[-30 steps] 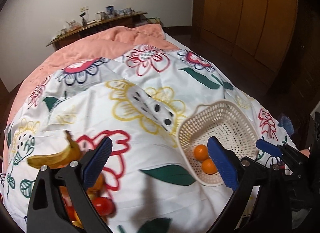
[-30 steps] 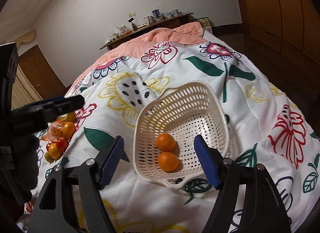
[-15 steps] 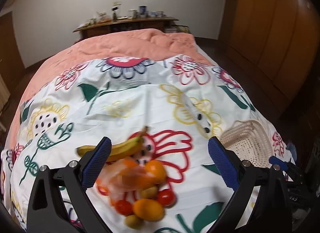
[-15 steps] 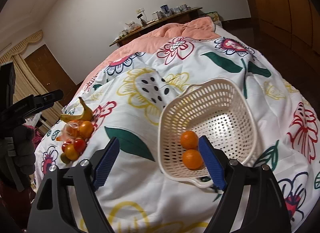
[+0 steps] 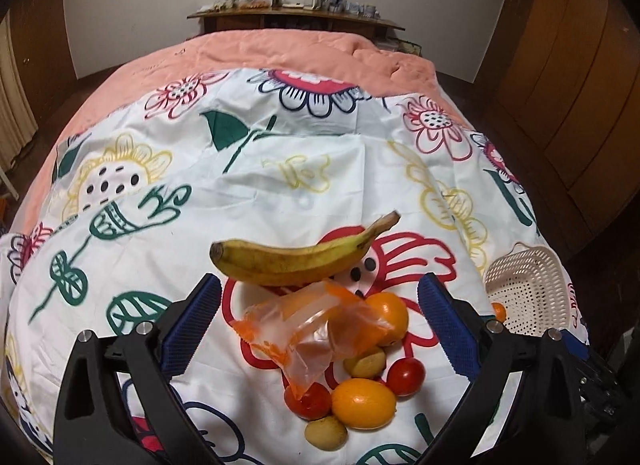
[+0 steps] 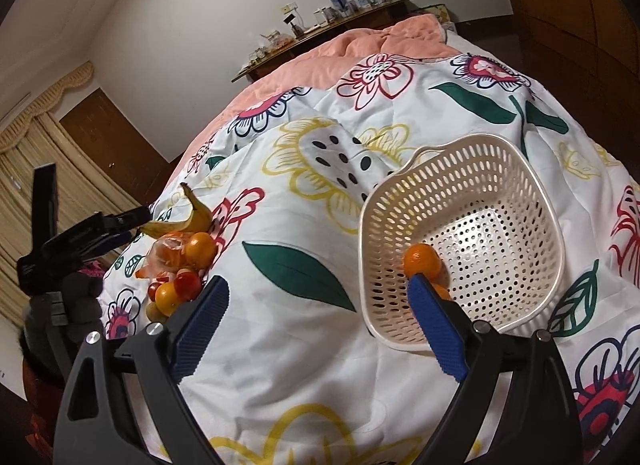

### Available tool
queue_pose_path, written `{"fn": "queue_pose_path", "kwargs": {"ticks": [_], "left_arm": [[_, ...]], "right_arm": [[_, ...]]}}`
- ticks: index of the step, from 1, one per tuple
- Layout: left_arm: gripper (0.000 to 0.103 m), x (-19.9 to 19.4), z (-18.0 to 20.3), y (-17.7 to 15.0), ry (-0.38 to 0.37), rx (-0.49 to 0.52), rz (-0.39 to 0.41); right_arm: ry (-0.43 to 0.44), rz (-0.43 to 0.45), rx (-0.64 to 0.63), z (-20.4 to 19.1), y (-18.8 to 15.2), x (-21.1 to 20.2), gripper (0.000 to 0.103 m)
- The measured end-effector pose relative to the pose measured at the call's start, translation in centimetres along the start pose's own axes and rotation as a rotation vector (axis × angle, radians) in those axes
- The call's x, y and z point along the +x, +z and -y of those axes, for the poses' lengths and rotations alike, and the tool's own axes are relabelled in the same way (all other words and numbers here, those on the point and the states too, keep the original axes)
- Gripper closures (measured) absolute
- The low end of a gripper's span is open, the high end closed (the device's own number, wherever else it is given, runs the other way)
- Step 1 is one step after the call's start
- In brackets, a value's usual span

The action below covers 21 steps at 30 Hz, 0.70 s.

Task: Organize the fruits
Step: 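Move the empty left tool back to the fruit pile, then grasp the clear plastic bag of orange fruit with the left tool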

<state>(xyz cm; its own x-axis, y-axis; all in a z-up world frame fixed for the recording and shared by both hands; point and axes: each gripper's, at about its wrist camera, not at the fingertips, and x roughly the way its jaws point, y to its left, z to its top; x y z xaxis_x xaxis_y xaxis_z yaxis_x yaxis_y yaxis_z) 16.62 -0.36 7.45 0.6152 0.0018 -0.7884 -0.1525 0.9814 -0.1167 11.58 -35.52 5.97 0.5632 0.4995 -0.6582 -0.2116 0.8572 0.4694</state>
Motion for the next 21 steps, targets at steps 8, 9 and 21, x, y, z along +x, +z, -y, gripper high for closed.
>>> {"fn": "queue_pose_path", "kwargs": {"ticks": [8,9,21], "left_arm": [[0.003,2.3,-0.7,-0.4,0.023,-0.046,-0.038],[0.003,2.6,-0.6,-0.4,0.025,-0.048,-0.041],[0.003,5.3,-0.6,-0.7,0.074,-0.068,-0.085]], "right_arm": [[0.009,-0.011,-0.024,-0.4,-0.3,0.1,0.013],[0.007,-0.011,-0.027,-0.5,-0.3,0.1,0.013],[-0.002,-0.004,-0.070,-1.3,-0.5,-0.1,0.013]]}}
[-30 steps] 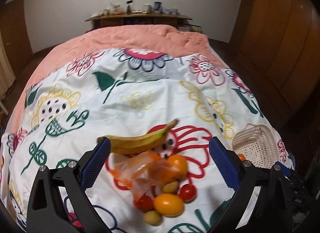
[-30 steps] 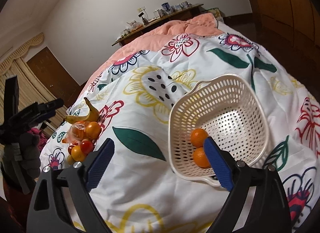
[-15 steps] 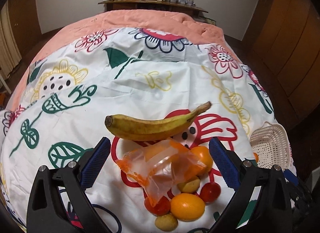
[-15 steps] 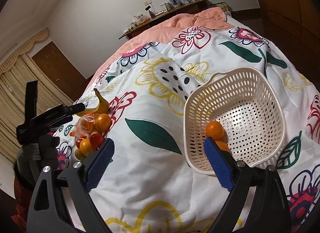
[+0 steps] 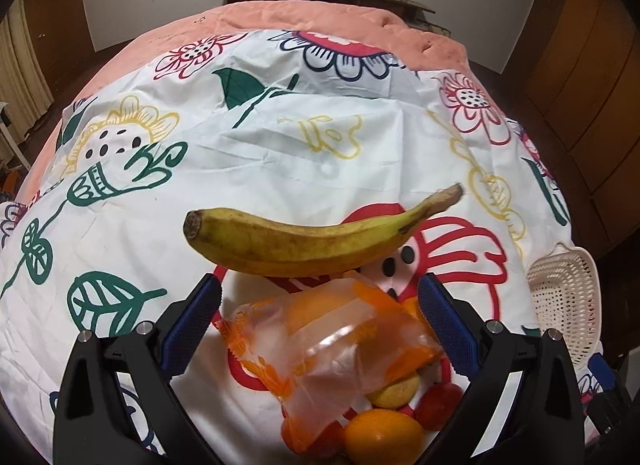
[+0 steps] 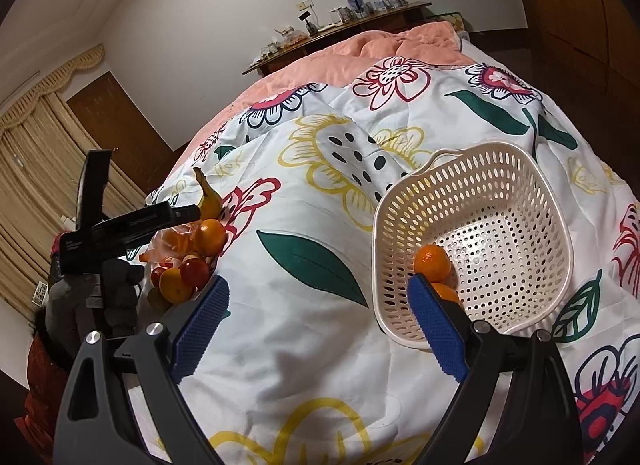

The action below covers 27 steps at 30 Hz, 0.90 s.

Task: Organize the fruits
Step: 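Grasp the clear plastic bag of orange fruit with the left tool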

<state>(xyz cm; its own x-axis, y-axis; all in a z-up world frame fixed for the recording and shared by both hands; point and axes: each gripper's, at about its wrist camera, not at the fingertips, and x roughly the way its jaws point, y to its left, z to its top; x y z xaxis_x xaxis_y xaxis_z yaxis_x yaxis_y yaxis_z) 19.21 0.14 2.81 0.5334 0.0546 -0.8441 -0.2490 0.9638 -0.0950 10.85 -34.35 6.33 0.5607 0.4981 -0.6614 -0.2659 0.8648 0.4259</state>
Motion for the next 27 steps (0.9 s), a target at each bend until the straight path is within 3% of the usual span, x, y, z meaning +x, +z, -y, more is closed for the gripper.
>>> {"fn": "queue_pose_path", "kwargs": {"ticks": [4,8,13,18,22,24,27], "left_arm": [[0.003,0.5,-0.6,-0.1,-0.023,-0.018,-0.008],[0.016,0.1,-0.3,-0.2,-0.041,0.006,0.002],[0.023,-0.5,-0.3,-0.3,-0.040,0.026,0.018],[0.046,-1.8,-0.7,-0.3,-0.102,0.018,0.034],[0.044,-2.3,-1.0,-0.4,-0.093,0.004,0.042],[0.030,-2.0,-1.3,-0.5,-0.103,-0.019,0.022],[0.021,-1.5,-1.4,-0.7,-0.104,-0.030,0.002]], "right_arm": [[0.000,-0.004,-0.009,-0.2,-0.1,0.1,0.013],[0.000,-0.007,-0.017,-0.5,-0.2,0.3,0.013],[0.002,-0.010,-0.028,-0.9,-0.2,0.2,0.013],[0.004,-0.015,-0.042,-1.5,-0.1,0.3,0.013],[0.007,-0.020,-0.054,-2.1,-0.1,0.5,0.013],[0.009,-0.023,-0.060,-2.4,-0.1,0.7,0.013],[0.011,-0.027,-0.067,-2.7,-0.2,0.8,0.013]]}}
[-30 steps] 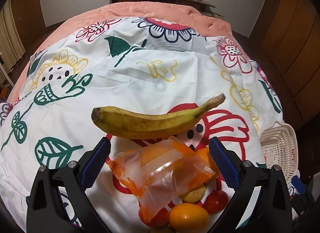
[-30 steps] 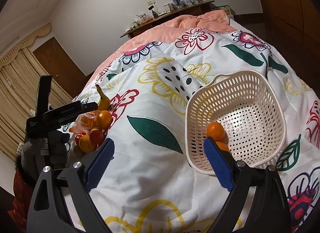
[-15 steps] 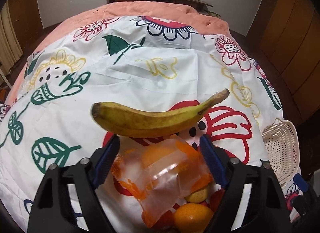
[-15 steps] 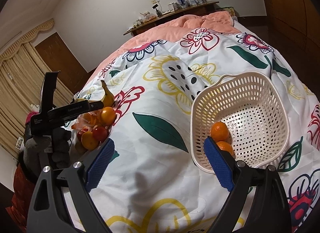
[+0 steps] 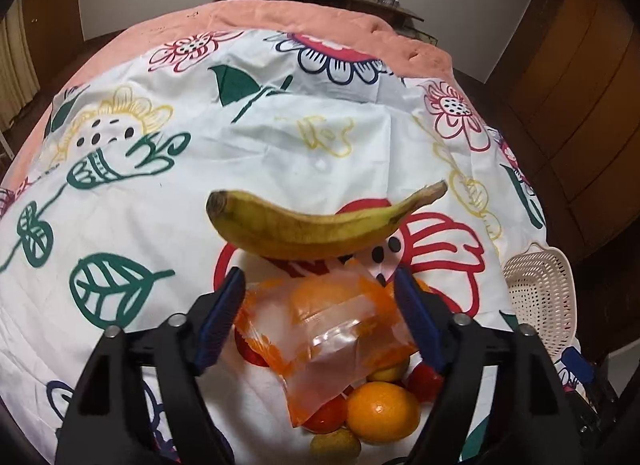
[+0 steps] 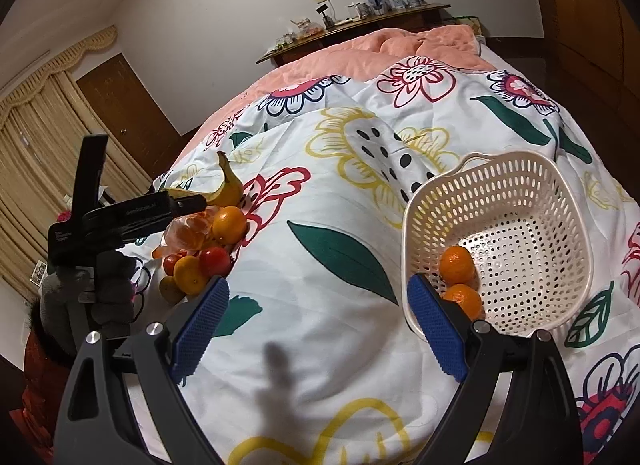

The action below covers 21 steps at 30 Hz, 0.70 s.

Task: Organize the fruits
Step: 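Grasp the clear plastic bag of orange fruit with the left tool, then lift the plastic bag off the fruit pile with the left tool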

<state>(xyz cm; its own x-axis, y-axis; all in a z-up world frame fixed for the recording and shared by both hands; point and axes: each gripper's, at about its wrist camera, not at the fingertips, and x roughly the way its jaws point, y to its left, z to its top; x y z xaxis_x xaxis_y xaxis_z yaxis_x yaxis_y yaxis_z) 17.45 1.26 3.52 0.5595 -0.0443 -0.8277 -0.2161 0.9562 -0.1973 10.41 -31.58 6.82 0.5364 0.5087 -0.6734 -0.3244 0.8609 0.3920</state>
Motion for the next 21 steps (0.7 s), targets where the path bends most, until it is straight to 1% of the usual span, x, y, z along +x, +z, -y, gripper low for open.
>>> {"fn": "queue_pose_path", "kwargs": {"ticks": [3,9,11,13,15,18,21], "left_arm": [[0.016,0.4,0.0,-0.3,0.006,-0.003,-0.011],[0.017,0.7,0.9,-0.6,0.046,0.041,-0.002],[0.022,0.6,1.1,-0.7,0.041,0.060,0.004],[0.030,0.3,1.4,-0.7,0.033,0.080,0.014],[0.042,-0.5,1.6,-0.7,0.025,0.099,0.032],[0.055,-1.5,1.6,-0.6,0.006,0.110,0.055],[0.056,-2.0,1.2,-0.5,-0.012,0.099,0.054]], "right_arm": [[-0.001,-0.004,0.002,0.0,-0.1,0.1,0.013],[0.000,-0.005,0.004,0.0,-0.1,0.1,0.013],[0.001,-0.004,0.000,-0.1,-0.1,0.0,0.013],[0.000,-0.004,-0.004,-0.2,0.0,0.0,0.013],[0.000,-0.005,-0.006,-0.3,0.0,0.0,0.013],[0.000,-0.005,-0.015,-0.6,0.1,-0.1,0.013],[0.001,-0.007,-0.022,-1.0,0.2,0.0,0.013]]}}
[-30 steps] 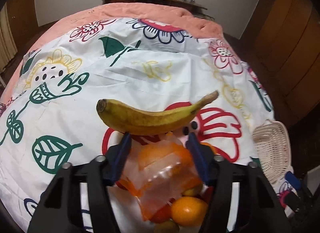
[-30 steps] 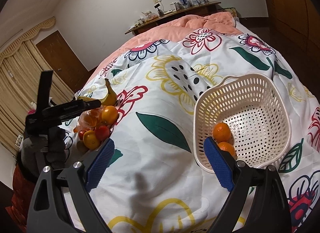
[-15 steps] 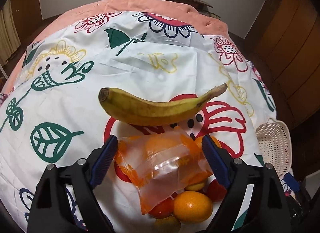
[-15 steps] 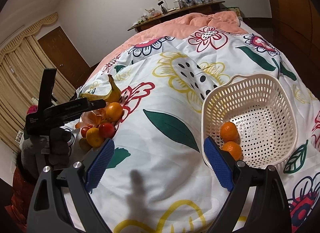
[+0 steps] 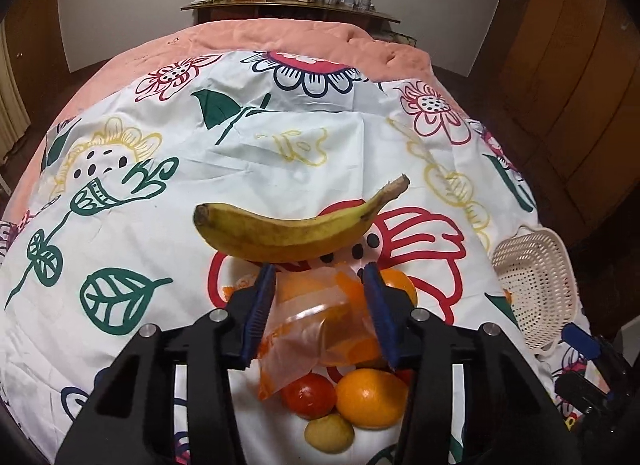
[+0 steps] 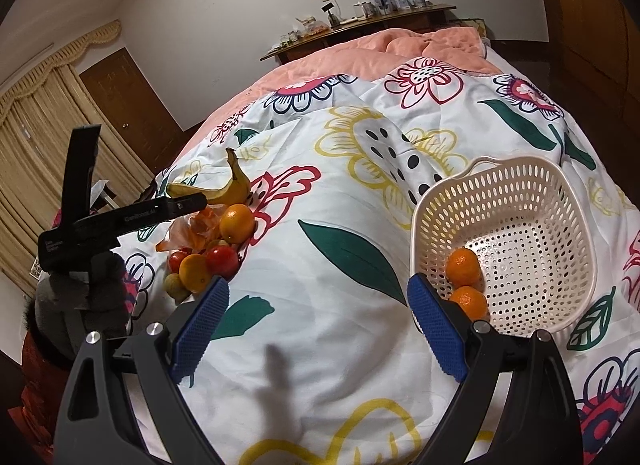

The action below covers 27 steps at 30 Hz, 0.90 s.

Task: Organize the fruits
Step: 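Lift the plastic bag off the fruit pile with the left tool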

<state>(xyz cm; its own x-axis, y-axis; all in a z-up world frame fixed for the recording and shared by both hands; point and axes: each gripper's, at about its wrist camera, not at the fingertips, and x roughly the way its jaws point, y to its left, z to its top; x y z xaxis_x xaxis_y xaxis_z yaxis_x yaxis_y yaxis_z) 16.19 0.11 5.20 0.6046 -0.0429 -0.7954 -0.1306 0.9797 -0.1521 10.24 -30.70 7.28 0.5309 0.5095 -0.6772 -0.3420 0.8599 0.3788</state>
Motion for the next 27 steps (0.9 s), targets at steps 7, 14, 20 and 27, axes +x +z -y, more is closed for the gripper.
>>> {"fn": "queue_pose_path", "kwargs": {"ticks": [7,14,20,27], "left_arm": [[0.021,1.1,-1.0,-0.2,-0.038,-0.085,-0.064],[0.020,2.6,0.8,-0.4,0.023,0.000,-0.057],[0.035,2.0,0.6,-0.5,-0.003,0.044,-0.037],[0.046,-0.4,-0.5,-0.9,-0.068,0.042,0.004]], "right_arm": [[0.004,-0.011,-0.013,-0.7,-0.1,0.5,0.013],[0.004,-0.016,-0.003,-0.5,-0.2,0.8,0.013],[0.000,-0.010,-0.001,-0.3,-0.2,0.4,0.013],[-0.003,-0.021,-0.021,-1.1,-0.2,0.7,0.013]]}}
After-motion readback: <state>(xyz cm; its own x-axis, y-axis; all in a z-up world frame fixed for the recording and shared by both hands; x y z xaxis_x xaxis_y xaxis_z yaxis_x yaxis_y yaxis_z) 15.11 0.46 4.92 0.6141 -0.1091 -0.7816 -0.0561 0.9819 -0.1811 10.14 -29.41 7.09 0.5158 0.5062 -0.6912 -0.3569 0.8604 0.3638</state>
